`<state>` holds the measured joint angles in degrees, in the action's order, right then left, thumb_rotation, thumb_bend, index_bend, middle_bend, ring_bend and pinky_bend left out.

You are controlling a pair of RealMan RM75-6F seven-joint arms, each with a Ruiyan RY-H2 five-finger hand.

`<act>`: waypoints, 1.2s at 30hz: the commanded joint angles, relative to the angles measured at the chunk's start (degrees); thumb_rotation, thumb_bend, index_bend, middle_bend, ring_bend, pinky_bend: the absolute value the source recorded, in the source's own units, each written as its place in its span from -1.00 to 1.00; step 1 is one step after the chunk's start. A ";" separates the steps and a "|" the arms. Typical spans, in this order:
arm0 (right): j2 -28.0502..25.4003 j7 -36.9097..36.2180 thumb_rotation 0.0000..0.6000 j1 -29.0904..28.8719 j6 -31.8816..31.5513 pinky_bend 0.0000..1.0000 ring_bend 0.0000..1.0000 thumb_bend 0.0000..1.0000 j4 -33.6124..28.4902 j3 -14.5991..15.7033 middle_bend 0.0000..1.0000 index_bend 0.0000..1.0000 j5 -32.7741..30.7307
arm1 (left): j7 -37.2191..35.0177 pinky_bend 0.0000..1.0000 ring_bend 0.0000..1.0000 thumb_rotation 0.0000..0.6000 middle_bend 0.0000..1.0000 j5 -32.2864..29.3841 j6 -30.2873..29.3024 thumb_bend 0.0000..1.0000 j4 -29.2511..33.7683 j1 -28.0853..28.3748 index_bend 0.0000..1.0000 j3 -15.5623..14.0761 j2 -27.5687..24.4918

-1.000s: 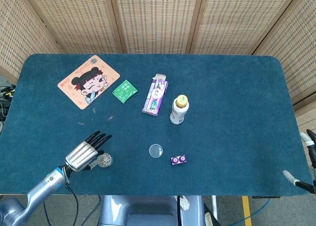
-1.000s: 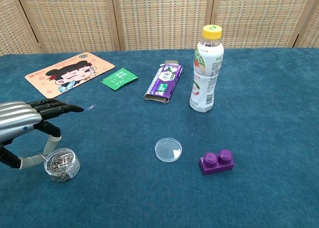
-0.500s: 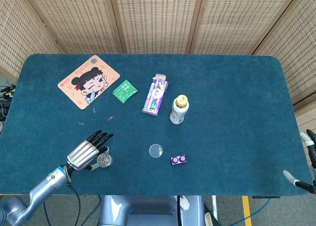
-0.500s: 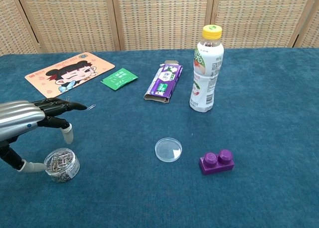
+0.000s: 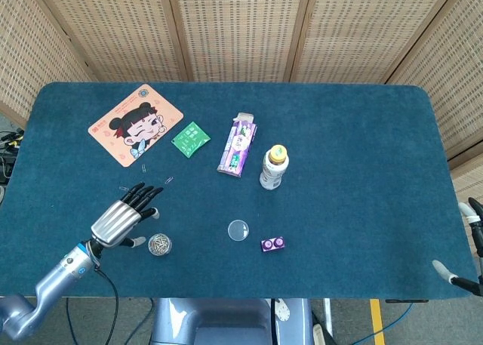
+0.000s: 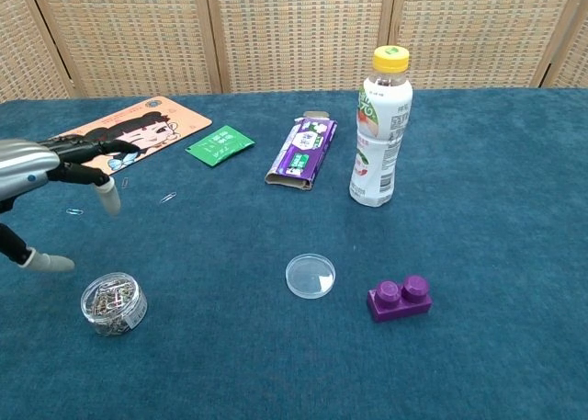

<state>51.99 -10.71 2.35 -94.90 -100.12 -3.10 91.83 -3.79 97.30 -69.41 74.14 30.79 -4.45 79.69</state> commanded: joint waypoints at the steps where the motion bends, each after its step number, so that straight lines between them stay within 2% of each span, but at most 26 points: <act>1: -0.01 0.02 1.00 -0.02 0.03 -1.00 -1.00 -1.00 -0.03 0.01 -1.00 -0.93 0.05 | -0.29 -1.00 -1.00 1.00 -1.00 -4.55 2.79 -0.68 -4.12 0.56 -0.14 2.63 -0.39; 5: 0.15 0.67 1.00 -0.10 0.19 -1.00 -1.00 -1.00 -0.11 0.01 -1.00 -0.93 -0.01 | -2.10 -1.00 -1.00 1.00 -1.00 -10.50 8.91 -0.68 -13.28 1.70 -0.04 5.01 2.12; 11: 0.52 2.05 1.00 -0.43 0.89 -1.00 -1.00 -1.00 -0.42 -0.21 -1.00 -0.93 -0.70 | -6.01 -1.00 -1.00 1.00 -1.00 -12.78 13.07 -0.68 -23.54 3.21 0.06 6.18 6.60; 17: 0.85 3.50 1.00 -0.74 1.66 -1.00 -1.00 -1.00 -0.87 -0.51 -1.00 -0.93 -1.74 | -8.58 -1.00 -1.00 1.00 -1.00 -14.05 16.37 -0.57 -29.88 4.76 0.10 7.01 10.43; 24: 1.16 4.68 1.00 -1.20 2.65 -1.00 -1.00 -1.00 -1.16 -0.88 -1.00 -0.93 -2.89 | -9.77 -1.00 -1.00 1.00 -1.00 -14.89 20.06 -0.49 -34.76 6.50 0.12 7.38 13.63; 36: 1.23 5.04 1.00 -1.56 3.43 -1.00 -1.00 -1.00 -1.28 -1.05 -1.00 -0.93 -3.49 | -11.42 -1.00 -1.00 1.00 -1.00 -15.28 22.68 -0.38 -37.46 6.88 0.12 6.94 15.46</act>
<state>53.22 -5.68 0.79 -91.47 -101.40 -4.14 88.34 -15.19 82.03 -46.75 36.70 37.69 2.51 95.14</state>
